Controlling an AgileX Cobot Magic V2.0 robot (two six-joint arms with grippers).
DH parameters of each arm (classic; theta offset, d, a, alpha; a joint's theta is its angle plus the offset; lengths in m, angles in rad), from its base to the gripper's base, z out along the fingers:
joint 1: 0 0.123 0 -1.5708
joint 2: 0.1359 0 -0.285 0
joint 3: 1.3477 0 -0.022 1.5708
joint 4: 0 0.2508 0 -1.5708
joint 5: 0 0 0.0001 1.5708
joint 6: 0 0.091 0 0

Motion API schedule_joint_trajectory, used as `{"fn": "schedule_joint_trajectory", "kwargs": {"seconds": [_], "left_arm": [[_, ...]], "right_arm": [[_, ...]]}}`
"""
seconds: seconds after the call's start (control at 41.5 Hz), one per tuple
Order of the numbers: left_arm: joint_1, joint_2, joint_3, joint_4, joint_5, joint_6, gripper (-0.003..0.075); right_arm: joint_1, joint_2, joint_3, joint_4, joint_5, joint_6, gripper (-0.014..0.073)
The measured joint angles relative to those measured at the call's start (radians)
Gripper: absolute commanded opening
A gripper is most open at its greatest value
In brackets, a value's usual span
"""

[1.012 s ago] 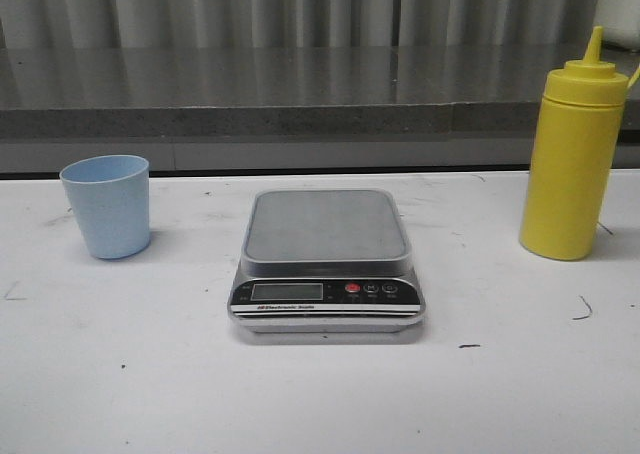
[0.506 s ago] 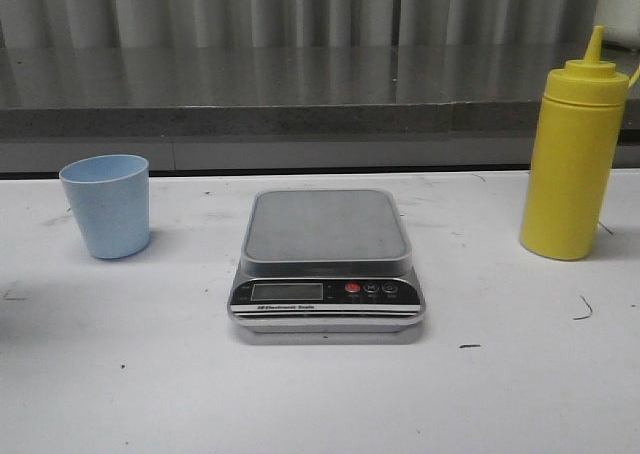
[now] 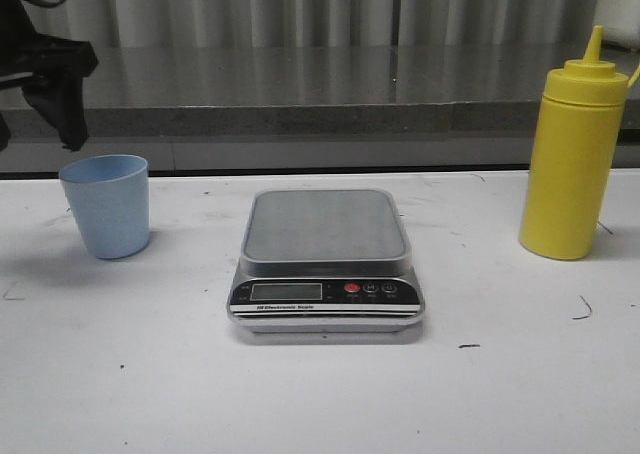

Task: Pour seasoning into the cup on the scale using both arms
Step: 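Lower the left gripper onto the light blue cup and grasp it, then carry the blue cup with the left gripper onto the scale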

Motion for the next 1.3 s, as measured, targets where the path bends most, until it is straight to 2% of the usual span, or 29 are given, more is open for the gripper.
{"fn": "schedule_joint_trajectory", "kwargs": {"seconds": [0.145, 0.289, 0.578, 0.819, 1.084, 1.301], "left_arm": [[0.000, 0.078, -0.056, 0.000, -0.002, 0.000, 0.0505], [0.000, 0.132, -0.088, -0.007, -0.020, 0.000, 0.0438], [0.000, 0.170, -0.095, -0.033, -0.030, 0.002, 0.0225], [0.000, 0.174, -0.098, -0.038, 0.000, 0.008, -0.0010], [-0.004, 0.144, -0.098, -0.042, 0.056, 0.014, -0.0020], [-0.072, 0.020, -0.098, -0.037, 0.067, 0.025, -0.0020]], "right_arm": [[0.000, 0.000, 0.000, 0.000, 0.000, 0.000, 0.0477], [0.000, 0.000, 0.000, 0.000, 0.000, 0.000, 0.0477], [0.000, 0.000, 0.000, 0.000, 0.002, 0.000, 0.0477], [0.000, 0.000, 0.000, 0.000, 0.004, 0.000, 0.0477], [0.000, 0.000, 0.000, 0.000, 0.004, 0.000, 0.0477], [0.000, 0.000, 0.000, 0.000, 0.005, 0.000, 0.0477]]}}
